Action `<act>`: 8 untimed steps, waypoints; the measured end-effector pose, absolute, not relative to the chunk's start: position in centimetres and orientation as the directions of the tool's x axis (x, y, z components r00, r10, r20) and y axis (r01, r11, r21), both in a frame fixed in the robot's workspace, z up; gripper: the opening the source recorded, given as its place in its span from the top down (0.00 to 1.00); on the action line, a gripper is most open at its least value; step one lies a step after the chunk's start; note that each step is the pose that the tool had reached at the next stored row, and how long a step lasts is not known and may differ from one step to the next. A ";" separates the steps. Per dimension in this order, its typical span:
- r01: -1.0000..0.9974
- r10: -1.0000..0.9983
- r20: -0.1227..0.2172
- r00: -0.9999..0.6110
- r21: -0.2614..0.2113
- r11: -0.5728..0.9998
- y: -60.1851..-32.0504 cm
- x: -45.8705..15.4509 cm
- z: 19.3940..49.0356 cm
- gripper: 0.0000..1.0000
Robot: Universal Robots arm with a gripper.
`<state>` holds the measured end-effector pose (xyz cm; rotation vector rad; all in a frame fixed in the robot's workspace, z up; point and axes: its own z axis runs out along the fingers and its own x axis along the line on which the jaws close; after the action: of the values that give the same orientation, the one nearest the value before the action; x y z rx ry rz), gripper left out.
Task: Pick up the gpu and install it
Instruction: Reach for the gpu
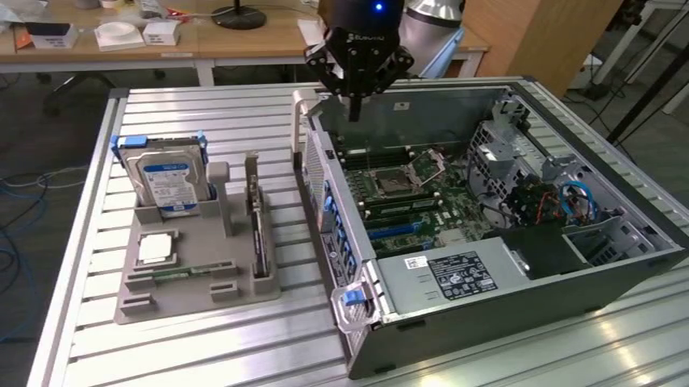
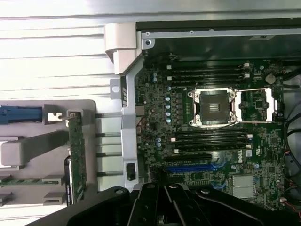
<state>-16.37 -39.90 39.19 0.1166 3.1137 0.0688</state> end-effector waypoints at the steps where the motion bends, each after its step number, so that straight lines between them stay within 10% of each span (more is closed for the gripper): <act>1: 0.074 0.075 -0.023 -0.997 0.045 0.996 -39.9 -16.6 39.2 0.89; 8: 0.074 0.075 -0.023 -0.997 0.045 0.996 -39.9 -18.4 39.1 0.89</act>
<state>-18.44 -39.90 39.12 0.1166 3.1136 0.0689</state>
